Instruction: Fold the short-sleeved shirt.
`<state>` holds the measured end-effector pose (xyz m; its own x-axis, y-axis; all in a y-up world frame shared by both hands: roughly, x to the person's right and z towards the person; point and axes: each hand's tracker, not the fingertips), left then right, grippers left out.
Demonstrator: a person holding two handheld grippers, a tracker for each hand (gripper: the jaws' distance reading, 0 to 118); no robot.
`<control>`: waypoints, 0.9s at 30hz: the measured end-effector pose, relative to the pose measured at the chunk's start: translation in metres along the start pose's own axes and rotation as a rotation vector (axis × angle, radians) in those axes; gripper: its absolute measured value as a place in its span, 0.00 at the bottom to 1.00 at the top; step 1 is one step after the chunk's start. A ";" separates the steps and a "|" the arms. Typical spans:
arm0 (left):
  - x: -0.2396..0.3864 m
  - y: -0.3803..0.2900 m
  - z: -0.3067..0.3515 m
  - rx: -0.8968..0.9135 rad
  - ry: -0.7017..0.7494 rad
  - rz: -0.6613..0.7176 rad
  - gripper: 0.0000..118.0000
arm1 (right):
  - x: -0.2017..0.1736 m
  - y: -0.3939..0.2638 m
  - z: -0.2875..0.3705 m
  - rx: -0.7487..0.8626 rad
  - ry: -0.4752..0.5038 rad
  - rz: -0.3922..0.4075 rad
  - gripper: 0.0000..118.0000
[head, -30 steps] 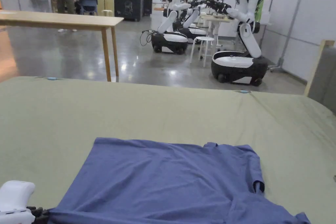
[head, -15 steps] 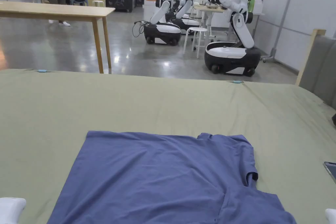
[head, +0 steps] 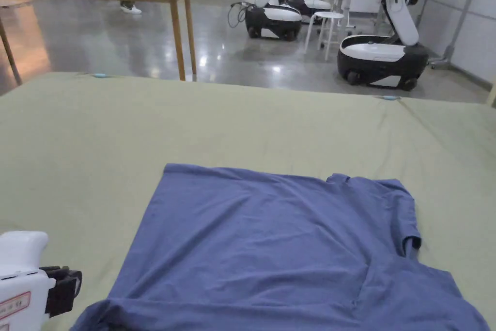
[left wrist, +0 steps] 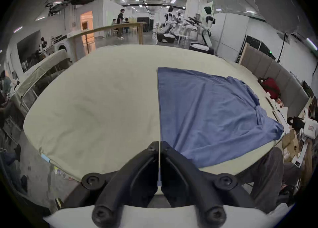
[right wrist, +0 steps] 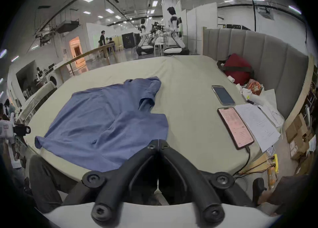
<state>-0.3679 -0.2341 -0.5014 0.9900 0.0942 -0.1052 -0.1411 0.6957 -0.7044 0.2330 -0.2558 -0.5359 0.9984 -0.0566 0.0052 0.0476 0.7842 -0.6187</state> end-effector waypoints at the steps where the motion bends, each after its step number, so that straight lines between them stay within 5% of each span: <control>1: -0.001 -0.001 -0.001 -0.016 -0.008 0.004 0.00 | -0.004 -0.001 0.005 -0.007 -0.004 0.011 0.00; 3: -0.004 -0.001 -0.010 -0.072 -0.050 -0.007 0.02 | -0.005 -0.004 0.001 -0.020 -0.003 0.015 0.00; 4: -0.004 -0.001 -0.014 -0.098 -0.063 -0.011 0.18 | -0.004 -0.006 -0.001 -0.028 0.002 0.012 0.00; 6: -0.003 -0.004 -0.029 -0.178 -0.067 -0.042 0.92 | -0.008 -0.008 0.000 -0.040 0.005 0.011 0.00; 7: -0.001 -0.006 -0.035 -0.202 -0.047 -0.059 0.98 | -0.008 -0.009 -0.002 -0.046 0.005 0.012 0.00; 10: 0.002 -0.018 -0.051 -0.233 -0.043 -0.077 0.94 | -0.009 -0.013 -0.001 -0.058 0.008 0.013 0.00; 12: 0.005 -0.023 -0.062 -0.225 -0.022 -0.096 0.82 | -0.009 -0.015 -0.002 -0.076 0.015 0.014 0.00; 15: 0.010 -0.009 -0.064 -0.253 -0.012 -0.118 0.00 | -0.008 -0.019 -0.003 -0.098 0.014 0.025 0.01; 16: 0.010 -0.009 -0.065 -0.265 -0.041 -0.109 0.00 | -0.008 -0.019 -0.003 -0.106 0.015 0.028 0.11; 19: 0.015 -0.010 -0.063 -0.254 -0.053 -0.084 0.00 | 0.004 -0.023 -0.005 -0.125 0.045 0.028 0.99; 27: 0.019 -0.008 -0.063 -0.250 -0.030 -0.087 0.00 | 0.008 -0.039 -0.027 -0.248 0.074 0.087 0.91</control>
<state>-0.3486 -0.2829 -0.5416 0.9977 0.0653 -0.0187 -0.0492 0.5051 -0.8617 0.2386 -0.3039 -0.5329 0.9930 -0.0473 -0.1083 -0.0567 0.6133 -0.7878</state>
